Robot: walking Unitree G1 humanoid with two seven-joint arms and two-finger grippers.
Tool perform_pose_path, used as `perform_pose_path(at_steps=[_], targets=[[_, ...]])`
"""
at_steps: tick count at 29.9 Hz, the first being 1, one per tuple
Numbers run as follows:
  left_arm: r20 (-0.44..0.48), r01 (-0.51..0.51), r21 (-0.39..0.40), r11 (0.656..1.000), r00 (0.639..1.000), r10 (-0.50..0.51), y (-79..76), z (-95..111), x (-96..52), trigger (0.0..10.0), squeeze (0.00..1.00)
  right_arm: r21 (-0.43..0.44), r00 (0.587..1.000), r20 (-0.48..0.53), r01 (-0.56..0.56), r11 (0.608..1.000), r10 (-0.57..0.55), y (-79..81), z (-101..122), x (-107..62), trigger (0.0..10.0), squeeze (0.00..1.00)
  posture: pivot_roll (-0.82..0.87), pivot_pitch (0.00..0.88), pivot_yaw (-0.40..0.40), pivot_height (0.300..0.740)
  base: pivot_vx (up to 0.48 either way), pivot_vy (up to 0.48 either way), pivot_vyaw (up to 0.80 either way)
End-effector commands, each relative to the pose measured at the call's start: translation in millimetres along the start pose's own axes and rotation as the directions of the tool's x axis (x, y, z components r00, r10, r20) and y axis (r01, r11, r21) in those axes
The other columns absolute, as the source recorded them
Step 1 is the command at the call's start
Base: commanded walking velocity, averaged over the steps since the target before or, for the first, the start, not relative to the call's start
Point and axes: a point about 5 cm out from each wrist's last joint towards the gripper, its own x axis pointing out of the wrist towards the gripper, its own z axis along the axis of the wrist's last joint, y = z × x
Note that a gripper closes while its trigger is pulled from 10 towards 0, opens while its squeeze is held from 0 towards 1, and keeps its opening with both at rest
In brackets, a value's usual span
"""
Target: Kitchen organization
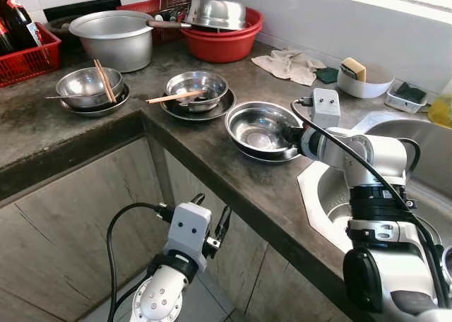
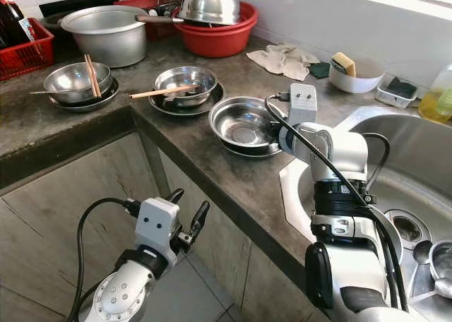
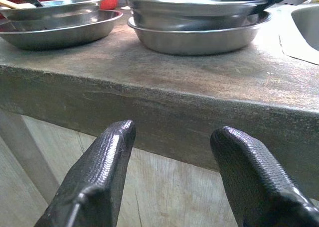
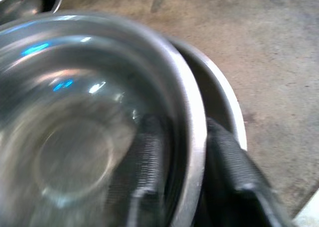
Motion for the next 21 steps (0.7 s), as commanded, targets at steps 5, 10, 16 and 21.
perform_pose_path(at_steps=[5,10,16,21], targets=[[-0.004,-0.002,0.007,1.0,1.0,0.002,-0.3,-1.6,-0.9,10.0,0.0,0.022,0.999,0.041,0.014,1.0,-0.015,-1.1,7.2,-1.0,0.0,0.0,0.16,0.081,-0.048,0.74,0.0,0.0,0.0],[-0.004,-0.003,0.007,1.0,1.0,0.003,-0.2,-1.5,-0.7,10.0,0.0,0.04,0.998,0.059,0.02,0.999,-0.022,-2.4,10.3,-1.2,0.0,0.0,0.16,0.083,-0.049,0.74,0.0,0.0,0.0],[-0.001,-0.005,0.007,1.0,1.0,0.005,-0.2,-0.4,-0.3,10.0,0.0,0.107,0.988,0.157,-0.006,0.994,-0.011,-0.6,16.6,-3.2,0.0,0.0,0.16,0.09,-0.05,0.74,0.0,0.0,0.0],[0.004,-0.009,0.006,1.0,1.0,0.009,0.0,1.1,0.0,10.0,0.0,0.192,0.96,0.279,-0.049,0.98,-0.006,3.3,21.8,-8.6,0.0,0.0,0.16,0.094,-0.048,0.74,0.0,0.0,0.0]])
